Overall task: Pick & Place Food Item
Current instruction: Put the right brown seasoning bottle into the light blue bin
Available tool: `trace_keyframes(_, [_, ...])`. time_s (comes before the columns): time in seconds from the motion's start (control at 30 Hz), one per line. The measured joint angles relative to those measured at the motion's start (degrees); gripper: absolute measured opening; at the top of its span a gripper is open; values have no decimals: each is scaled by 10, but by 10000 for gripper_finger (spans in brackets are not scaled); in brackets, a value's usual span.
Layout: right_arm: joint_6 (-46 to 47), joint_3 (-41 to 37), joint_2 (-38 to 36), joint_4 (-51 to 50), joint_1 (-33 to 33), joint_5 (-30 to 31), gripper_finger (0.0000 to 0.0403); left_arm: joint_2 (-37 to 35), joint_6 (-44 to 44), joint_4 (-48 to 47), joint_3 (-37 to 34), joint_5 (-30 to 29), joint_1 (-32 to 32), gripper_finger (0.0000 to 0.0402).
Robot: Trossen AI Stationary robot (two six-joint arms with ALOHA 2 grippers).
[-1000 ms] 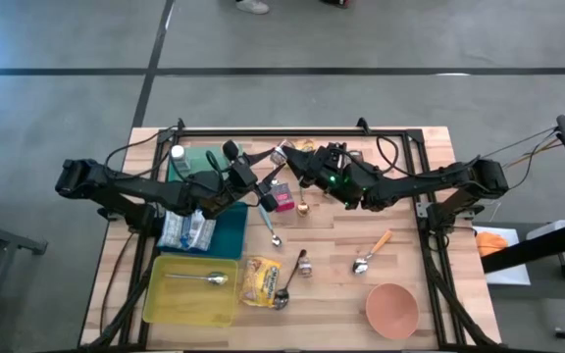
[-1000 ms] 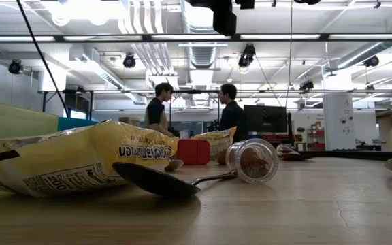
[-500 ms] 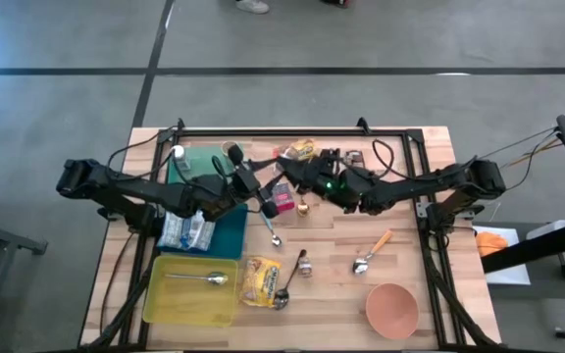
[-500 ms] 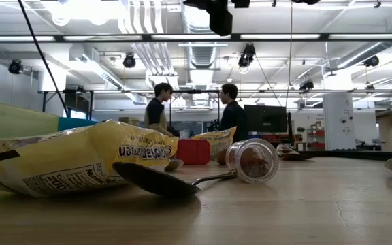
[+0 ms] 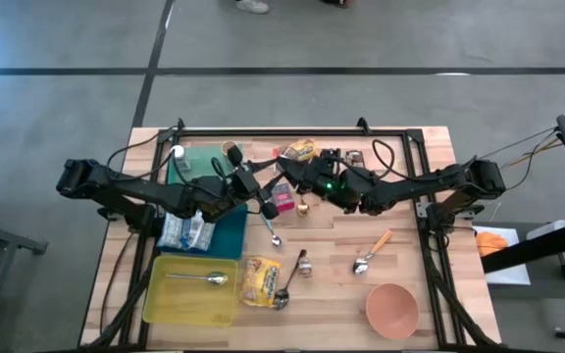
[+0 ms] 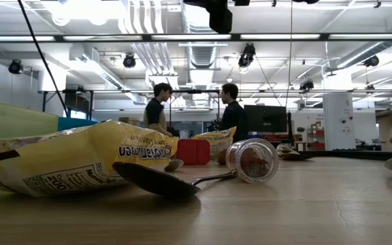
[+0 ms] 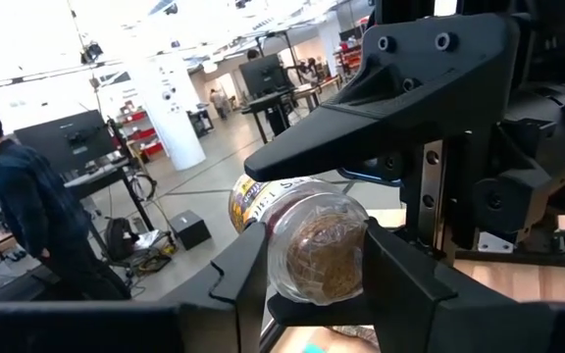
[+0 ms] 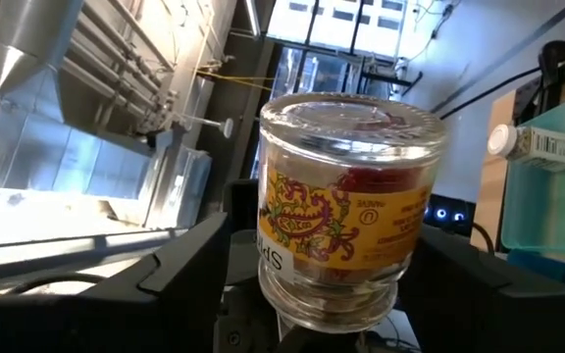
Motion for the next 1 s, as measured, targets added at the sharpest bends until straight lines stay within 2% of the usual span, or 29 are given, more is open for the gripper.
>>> trace_keyframes(0.63, [-7,1,-4,-8,-2,7,258,-52,-5,-66,-1,-14,-25,133])
trace_keyframes(1.0, [-13,1,-5,-14,-3,11,258,-86,-65,-128,-1,-12,-37,132])
